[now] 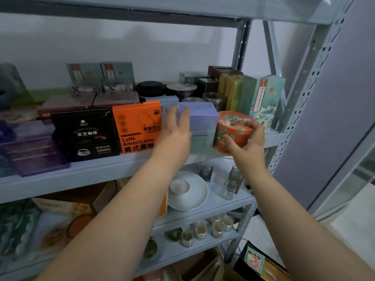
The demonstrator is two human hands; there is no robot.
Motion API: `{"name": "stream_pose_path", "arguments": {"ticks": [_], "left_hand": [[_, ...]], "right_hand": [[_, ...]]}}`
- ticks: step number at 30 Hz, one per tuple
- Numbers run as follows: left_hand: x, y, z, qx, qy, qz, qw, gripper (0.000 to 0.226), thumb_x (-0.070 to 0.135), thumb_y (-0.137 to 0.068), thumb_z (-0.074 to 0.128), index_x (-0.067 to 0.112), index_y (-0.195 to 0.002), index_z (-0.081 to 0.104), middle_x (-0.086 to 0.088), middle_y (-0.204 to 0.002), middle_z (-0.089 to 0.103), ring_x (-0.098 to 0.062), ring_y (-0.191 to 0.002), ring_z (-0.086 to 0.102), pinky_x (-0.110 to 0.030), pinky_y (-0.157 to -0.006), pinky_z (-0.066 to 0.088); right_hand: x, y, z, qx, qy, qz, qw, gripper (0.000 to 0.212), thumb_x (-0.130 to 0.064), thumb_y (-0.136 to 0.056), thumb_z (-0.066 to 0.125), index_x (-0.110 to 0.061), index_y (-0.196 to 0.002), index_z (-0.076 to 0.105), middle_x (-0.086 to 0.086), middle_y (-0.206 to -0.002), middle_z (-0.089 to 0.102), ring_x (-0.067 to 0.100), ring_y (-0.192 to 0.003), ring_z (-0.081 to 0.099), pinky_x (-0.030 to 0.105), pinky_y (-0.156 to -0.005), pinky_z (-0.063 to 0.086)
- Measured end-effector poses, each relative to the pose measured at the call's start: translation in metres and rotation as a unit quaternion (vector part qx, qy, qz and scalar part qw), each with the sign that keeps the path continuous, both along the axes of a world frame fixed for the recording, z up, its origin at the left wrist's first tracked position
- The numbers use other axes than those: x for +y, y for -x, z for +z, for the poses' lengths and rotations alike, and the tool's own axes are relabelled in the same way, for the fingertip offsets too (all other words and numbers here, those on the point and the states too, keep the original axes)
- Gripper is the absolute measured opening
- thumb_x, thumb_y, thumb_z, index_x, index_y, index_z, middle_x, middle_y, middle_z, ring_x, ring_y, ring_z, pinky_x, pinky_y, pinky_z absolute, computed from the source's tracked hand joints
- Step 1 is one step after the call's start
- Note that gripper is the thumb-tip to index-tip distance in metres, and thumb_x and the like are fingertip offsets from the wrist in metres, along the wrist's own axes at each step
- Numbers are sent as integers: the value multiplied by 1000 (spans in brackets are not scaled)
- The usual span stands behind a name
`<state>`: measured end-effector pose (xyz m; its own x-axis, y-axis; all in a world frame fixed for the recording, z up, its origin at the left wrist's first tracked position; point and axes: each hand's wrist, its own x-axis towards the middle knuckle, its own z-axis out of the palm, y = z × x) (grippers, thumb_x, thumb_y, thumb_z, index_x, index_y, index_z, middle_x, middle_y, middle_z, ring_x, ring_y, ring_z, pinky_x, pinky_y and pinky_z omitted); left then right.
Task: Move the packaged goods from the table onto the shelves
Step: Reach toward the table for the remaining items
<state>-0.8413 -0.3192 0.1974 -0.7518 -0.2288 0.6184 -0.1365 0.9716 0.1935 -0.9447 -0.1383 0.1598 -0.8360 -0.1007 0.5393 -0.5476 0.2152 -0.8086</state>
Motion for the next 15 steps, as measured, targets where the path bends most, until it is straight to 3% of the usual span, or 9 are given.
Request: {"name": "stream_pose_path", "arguments": {"ticks": [2, 4, 6, 9, 15], "left_hand": [[-4, 7, 0, 14, 119, 28, 992, 66, 0, -80, 62, -3, -142, 41, -28, -144, 44, -53, -134, 41, -54, -110, 42], [-2, 9, 6, 1, 184, 34, 982, 69, 4, -78, 58, 0, -144, 43, -23, -140, 49, -48, -132, 43, -56, -115, 35], [-1, 13, 6, -25, 207, 47, 977, 76, 11, -78, 65, 6, -149, 41, -22, -138, 50, -44, -127, 46, -53, -114, 34], [4, 18, 5, -56, 210, 98, 971, 81, 16, -77, 71, 10, -150, 40, -24, -139, 49, -45, -127, 46, -52, -111, 34], [17, 28, 19, -130, 182, 163, 961, 78, 13, -92, 50, 12, -154, 4, -16, -158, 17, -36, -147, 15, -43, -123, 7]], "right_hand": [[-2, 6, -3, 29, -45, -7, 999, 63, -31, -82, 81, -34, -131, 42, 0, -144, 33, 11, -129, 37, 30, -111, 36], [-4, 10, -4, 34, -85, -13, 996, 59, -31, -84, 79, -32, -132, 45, 4, -153, 21, 10, -130, 32, 23, -108, 32], [-6, 17, -3, 57, -117, -18, 991, 55, -36, -86, 77, -32, -133, 48, 6, -158, 13, 19, -141, 27, 29, -114, 31], [-11, 28, 3, 99, -186, -17, 977, 54, -39, -89, 73, -27, -137, 51, 15, -159, 18, 34, -147, 19, 45, -119, 24], [-23, 52, 9, 167, -266, -27, 949, 60, -40, -86, 74, -20, -138, 52, 22, -152, 36, 41, -140, 25, 55, -116, 25]]}}
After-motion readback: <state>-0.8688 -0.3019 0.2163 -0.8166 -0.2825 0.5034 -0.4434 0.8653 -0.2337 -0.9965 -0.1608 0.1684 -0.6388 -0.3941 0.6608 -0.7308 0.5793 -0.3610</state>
